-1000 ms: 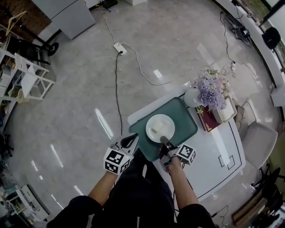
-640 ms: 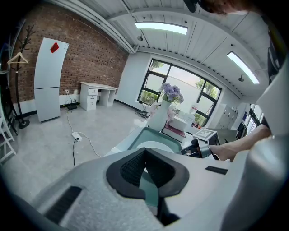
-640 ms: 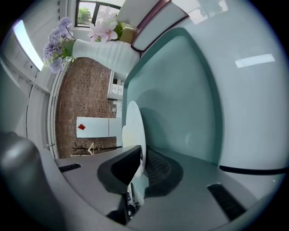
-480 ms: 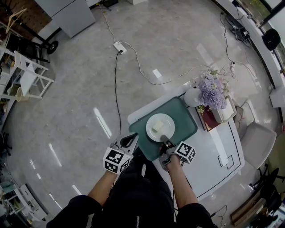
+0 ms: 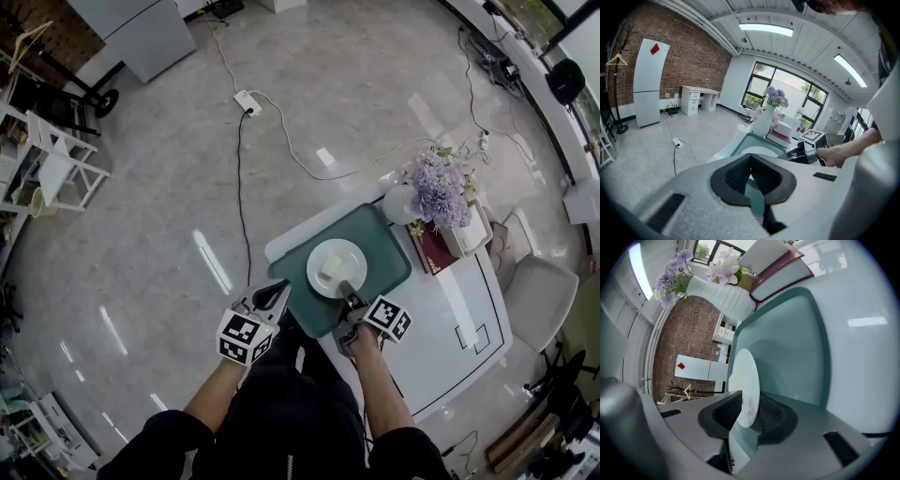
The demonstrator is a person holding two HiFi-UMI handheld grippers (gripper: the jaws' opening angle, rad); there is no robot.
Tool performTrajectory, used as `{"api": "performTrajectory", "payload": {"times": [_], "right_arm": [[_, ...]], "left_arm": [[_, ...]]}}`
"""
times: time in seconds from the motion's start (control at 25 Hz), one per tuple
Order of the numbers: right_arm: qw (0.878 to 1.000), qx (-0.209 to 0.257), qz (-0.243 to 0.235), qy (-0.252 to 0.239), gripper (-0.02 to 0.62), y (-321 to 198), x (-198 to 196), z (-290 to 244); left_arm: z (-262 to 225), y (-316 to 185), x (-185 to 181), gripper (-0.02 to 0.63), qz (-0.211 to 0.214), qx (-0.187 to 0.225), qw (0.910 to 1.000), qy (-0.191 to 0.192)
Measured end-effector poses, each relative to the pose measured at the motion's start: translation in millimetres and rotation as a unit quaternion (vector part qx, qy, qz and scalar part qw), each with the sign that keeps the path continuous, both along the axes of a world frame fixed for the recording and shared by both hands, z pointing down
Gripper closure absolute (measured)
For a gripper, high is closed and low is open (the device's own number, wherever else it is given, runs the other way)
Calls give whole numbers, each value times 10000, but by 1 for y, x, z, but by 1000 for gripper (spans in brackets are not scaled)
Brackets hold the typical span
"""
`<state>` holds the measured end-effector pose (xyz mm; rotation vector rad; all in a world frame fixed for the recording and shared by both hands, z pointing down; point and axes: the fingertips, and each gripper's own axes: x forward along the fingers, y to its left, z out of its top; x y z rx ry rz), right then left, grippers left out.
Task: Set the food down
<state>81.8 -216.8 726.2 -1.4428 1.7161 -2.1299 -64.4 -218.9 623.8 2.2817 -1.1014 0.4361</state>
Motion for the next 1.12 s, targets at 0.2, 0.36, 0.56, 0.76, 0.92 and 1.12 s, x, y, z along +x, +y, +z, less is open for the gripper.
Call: {"api": "performTrajectory", "payload": {"times": [0.2, 0.36, 0.56, 0.76, 0.92, 1.12], "right_arm": [[9987, 168, -349, 335, 488, -1, 4, -3], [9828, 548, -1295, 1197, 459, 0, 4, -5], [9247, 1033, -2526, 2655, 432, 1, 10, 1], [8928, 1175, -2928, 3214, 407, 0, 14, 5], [8872, 1113, -2919, 3395, 379, -4, 20, 6], [8706, 1126, -2922, 3795, 360, -8, 28, 6]], "left_arm": [[1, -1, 6, 600, 54, 3, 10000, 30], [0, -2, 11, 600, 98, 6, 9999, 42], [2, -1, 14, 600, 121, -9, 9999, 21], [2, -1, 14, 600, 128, -5, 9999, 6], [0, -1, 16, 600, 147, 7, 9999, 11], [1, 2, 16, 600, 165, -10, 9999, 14]]}}
